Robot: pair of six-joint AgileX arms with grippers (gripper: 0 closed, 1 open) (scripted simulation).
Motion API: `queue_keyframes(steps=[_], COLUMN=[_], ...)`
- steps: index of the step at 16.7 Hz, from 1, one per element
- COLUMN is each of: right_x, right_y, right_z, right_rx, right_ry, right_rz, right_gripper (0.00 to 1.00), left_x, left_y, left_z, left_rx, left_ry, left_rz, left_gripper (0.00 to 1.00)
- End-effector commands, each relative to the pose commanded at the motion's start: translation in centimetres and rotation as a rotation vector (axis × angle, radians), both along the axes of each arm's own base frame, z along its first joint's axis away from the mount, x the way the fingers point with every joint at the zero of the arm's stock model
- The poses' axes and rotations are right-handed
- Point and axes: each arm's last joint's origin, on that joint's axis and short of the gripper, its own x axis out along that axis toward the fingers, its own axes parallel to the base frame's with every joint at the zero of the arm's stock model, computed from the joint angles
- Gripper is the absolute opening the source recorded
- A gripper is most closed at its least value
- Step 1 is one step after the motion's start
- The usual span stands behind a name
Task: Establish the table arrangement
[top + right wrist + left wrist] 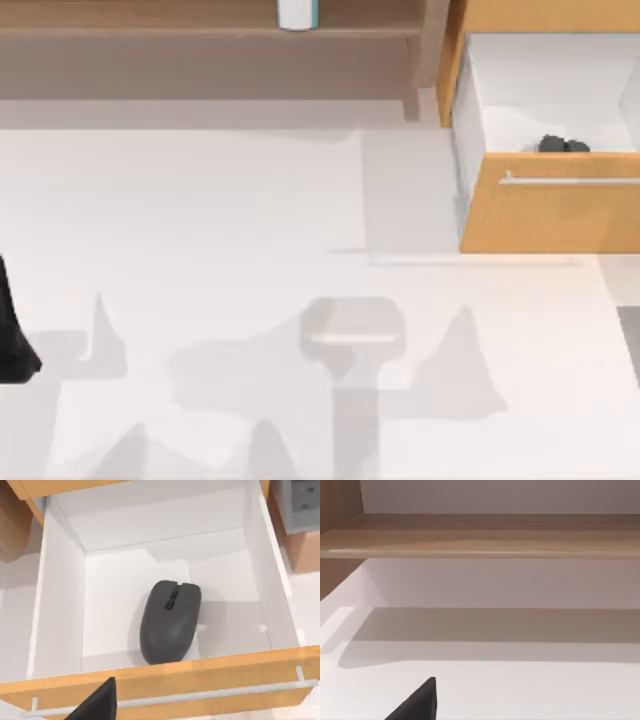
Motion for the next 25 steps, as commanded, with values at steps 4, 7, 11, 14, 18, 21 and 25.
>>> queue_keyframes(steps=[4, 7, 11, 14, 18, 21, 25], right_x=[10.0, 16.2, 21.3, 23.2, 24.1, 24.1, 24.1], right_y=[2.0, 3.6, 5.2, 5.6, 5.7, 5.7, 5.6], right_z=[-1.8, -5.4, -10.9, -14.1, -15.2, -15.2, -15.4], right_rx=[0.011, 0.004, -0.006, -0.002, 0.01, 0.01, 0.01], right_ry=[0.306, 0.496, 0.687, 0.781, 0.806, 0.806, 0.806], right_rz=[-0.029, -0.057, -0.1, -0.138, -0.159, -0.159, -0.159], right_gripper=[1.0, 1.0, 1.0, 1.0, 1.0, 1.0, 1.0], left_x=[0.0, 0.0, 0.0, 0.0, 0.0, 0.0, 0.0], left_y=[0.0, 0.0, 0.0, 0.0, 0.0, 0.0, 0.0], left_z=[0.0, 0.0, 0.0, 0.0, 0.0, 0.0, 0.0], left_rx=[0.0, 0.0, 0.0, 0.0, 0.0, 0.0, 0.0], left_ry=[0.0, 0.0, 0.0, 0.0, 0.0, 0.0, 0.0], left_rz=[0.0, 0.0, 0.0, 0.0, 0.0, 0.0, 0.0], left_gripper=[1.0, 1.0, 1.0, 1.0, 1.0, 1.0, 1.0])
